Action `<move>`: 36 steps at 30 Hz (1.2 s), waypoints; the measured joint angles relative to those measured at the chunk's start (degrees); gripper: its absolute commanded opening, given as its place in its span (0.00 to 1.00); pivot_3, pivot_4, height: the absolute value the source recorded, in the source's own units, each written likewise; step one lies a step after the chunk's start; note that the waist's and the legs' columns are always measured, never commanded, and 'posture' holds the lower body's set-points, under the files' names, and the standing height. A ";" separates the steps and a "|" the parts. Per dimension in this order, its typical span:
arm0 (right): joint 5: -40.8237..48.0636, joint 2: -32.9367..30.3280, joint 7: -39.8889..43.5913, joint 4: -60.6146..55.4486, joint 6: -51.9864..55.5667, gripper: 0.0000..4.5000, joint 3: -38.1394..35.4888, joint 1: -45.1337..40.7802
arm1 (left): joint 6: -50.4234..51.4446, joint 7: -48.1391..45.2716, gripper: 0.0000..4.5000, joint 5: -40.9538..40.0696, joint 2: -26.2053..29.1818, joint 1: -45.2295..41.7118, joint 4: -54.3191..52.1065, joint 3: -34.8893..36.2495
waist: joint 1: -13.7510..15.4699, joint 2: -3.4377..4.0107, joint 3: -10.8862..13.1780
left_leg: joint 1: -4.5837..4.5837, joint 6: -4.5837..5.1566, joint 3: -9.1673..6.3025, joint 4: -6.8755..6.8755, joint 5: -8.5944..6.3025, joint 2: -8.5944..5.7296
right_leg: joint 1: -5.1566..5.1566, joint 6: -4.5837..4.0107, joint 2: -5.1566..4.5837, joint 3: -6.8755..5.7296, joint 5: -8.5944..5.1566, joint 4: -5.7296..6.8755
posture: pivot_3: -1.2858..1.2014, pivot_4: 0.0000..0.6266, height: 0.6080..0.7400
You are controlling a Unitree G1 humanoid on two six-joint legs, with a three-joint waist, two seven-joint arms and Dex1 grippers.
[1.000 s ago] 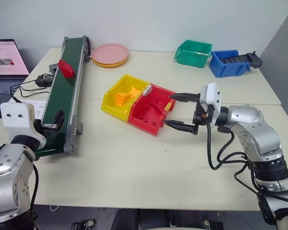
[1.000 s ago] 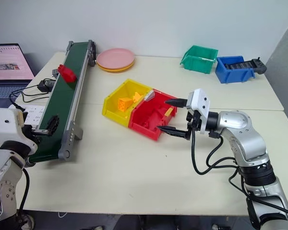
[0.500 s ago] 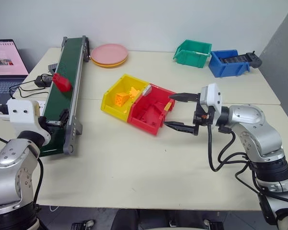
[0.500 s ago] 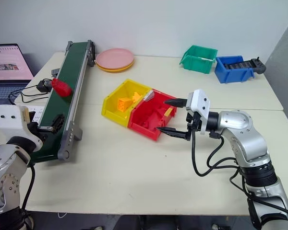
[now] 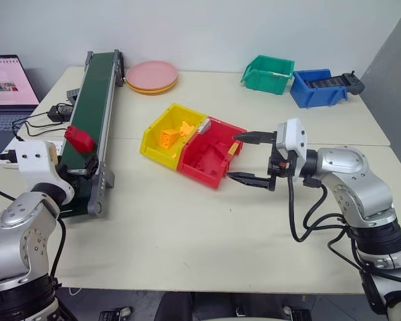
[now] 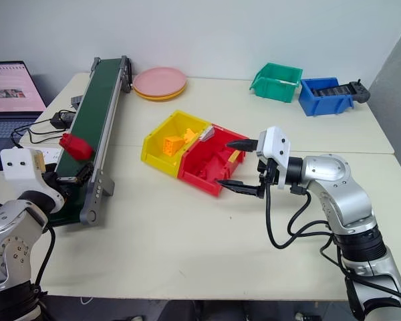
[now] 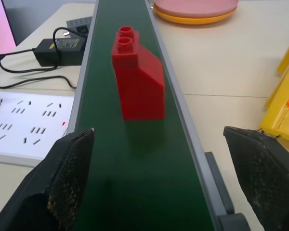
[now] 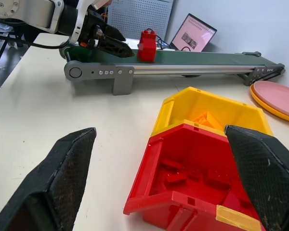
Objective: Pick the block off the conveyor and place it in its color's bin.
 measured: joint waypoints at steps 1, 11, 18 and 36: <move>0.00 -0.05 0.00 0.00 0.00 1.00 0.00 0.02 | 0.25 0.26 0.90 0.00 -0.03 0.00 0.07 0.01 | 0.00 0.00 0.00 | 0.00 0.00 0.00 0.00 0.00 0.00 | 0.00 0.00 0.00 0.00 0.00 0.00 | 0.52 0.24 1.00; 0.88 -1.24 0.84 -0.44 0.33 1.00 -0.10 0.50 | 4.25 2.45 0.47 -0.09 -1.40 1.31 -1.92 -0.11 | -0.01 0.00 0.00 | 0.00 0.00 0.00 0.00 0.00 0.00 | 0.00 0.00 0.00 0.02 0.00 0.00 | 0.52 0.24 1.00; 5.31 -3.64 4.74 -2.47 3.06 1.00 -0.86 0.47 | 8.83 6.76 0.34 -0.25 -5.95 3.73 -11.40 -1.78 | 0.30 -0.01 0.00 | -0.03 0.00 -0.04 0.01 0.00 -0.02 | 0.01 0.00 -0.03 -0.04 0.00 0.00 | 0.52 0.24 1.00; 7.90 -8.57 3.84 -7.79 8.16 1.00 -5.07 3.15 | 6.90 -5.16 0.34 -1.23 -3.37 -19.76 -5.40 -25.79 | 0.59 -0.04 0.00 | -0.14 -0.03 -0.02 0.04 0.02 -0.07 | 0.00 0.01 -0.05 -0.09 -0.01 -0.04 | 0.52 0.24 1.00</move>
